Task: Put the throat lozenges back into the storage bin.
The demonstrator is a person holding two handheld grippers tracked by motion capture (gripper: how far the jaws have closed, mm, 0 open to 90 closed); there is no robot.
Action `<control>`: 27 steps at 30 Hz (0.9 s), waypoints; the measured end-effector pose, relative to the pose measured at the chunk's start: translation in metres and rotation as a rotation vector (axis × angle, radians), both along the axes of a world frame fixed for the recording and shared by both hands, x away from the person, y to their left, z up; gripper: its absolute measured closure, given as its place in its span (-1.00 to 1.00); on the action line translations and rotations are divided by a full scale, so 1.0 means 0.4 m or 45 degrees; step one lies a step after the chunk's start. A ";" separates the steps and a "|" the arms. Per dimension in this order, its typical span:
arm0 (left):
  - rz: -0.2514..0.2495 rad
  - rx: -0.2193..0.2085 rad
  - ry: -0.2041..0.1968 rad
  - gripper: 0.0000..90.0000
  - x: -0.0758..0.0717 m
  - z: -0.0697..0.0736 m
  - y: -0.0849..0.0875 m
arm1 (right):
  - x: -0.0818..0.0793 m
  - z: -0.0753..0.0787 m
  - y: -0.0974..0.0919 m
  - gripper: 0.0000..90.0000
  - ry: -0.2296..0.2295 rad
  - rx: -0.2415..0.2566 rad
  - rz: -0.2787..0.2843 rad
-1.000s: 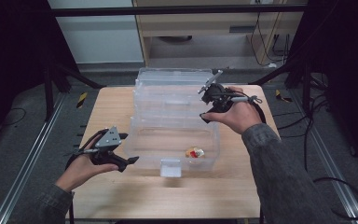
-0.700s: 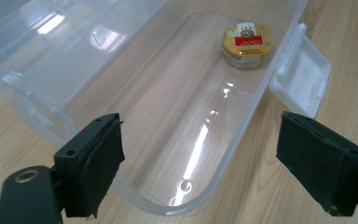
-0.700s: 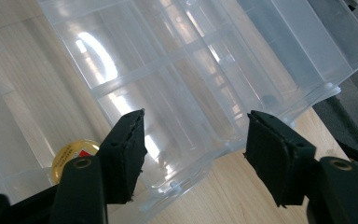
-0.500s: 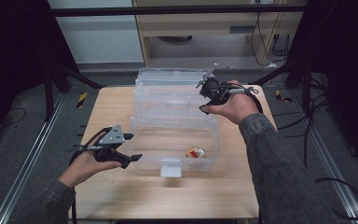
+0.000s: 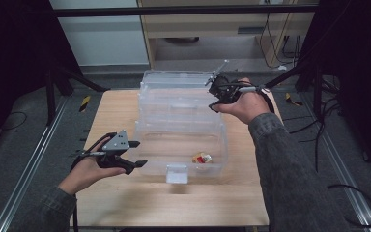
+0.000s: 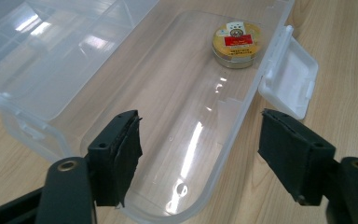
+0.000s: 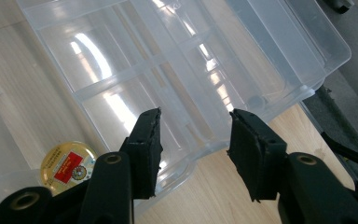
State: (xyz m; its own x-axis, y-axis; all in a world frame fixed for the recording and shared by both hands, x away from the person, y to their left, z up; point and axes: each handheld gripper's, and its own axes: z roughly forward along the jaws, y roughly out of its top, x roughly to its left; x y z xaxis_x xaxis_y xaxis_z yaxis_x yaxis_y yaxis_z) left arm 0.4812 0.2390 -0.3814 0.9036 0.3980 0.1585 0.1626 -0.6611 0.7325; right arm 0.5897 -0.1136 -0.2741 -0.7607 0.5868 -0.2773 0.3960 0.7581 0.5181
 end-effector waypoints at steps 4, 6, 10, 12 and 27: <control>-0.004 -0.005 0.006 -0.32 -0.001 0.003 0.005 | 0.005 0.001 0.003 0.22 -0.002 -0.006 0.003; -0.008 0.000 0.002 -0.30 -0.002 0.004 0.005 | 0.007 0.002 0.005 0.23 -0.007 -0.007 0.007; -0.013 -0.003 0.008 -0.25 0.002 0.003 0.005 | 0.012 -0.001 0.010 0.23 -0.020 -0.022 0.024; -0.011 0.002 0.017 -0.24 0.004 0.001 0.005 | 0.016 -0.010 0.015 0.21 -0.018 -0.032 0.033; -0.063 0.065 0.052 -0.22 0.010 -0.022 -0.023 | 0.043 -0.038 0.036 0.12 -0.028 -0.031 0.077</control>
